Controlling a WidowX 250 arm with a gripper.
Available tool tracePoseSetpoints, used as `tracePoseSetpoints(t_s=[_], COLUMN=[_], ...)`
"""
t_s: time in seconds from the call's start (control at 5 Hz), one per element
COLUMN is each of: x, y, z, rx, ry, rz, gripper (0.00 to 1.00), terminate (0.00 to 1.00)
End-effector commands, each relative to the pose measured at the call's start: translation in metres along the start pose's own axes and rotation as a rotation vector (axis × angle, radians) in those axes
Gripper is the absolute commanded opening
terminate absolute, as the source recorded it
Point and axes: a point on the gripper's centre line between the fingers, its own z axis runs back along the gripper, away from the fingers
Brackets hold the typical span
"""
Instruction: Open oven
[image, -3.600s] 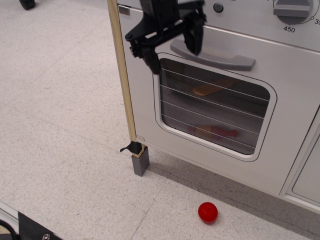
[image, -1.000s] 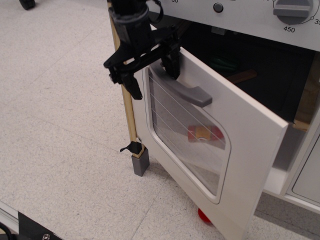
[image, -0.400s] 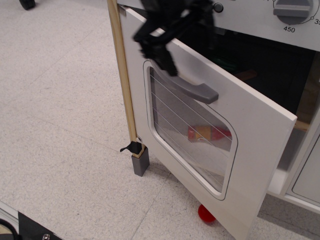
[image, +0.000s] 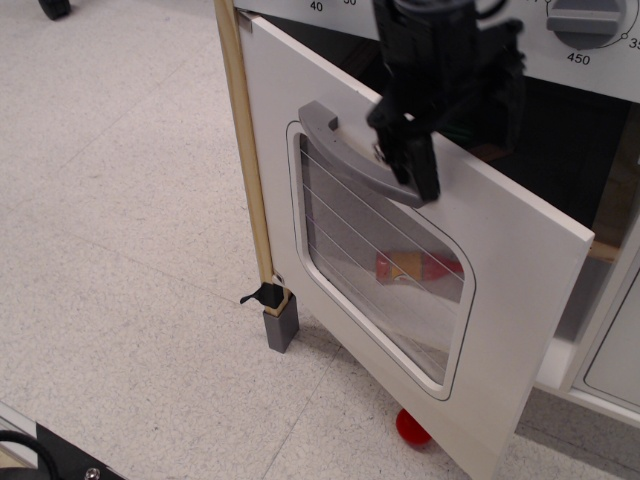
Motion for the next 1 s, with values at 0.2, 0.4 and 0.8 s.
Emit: tracePoseSetpoints(t_s=[0.2, 0.4, 0.8], x=[0.02, 0.037, 0.087], y=[0.048, 0.073, 0.113], z=[-0.002, 0.008, 0.028], rx=[0.039, 0.059, 0.179], ry=[-0.037, -0.015, -0.023], rz=[-0.032, -0.074, -0.383], gripper=[1.0, 1.0, 1.0], terminate=[0.0, 0.0, 0.0])
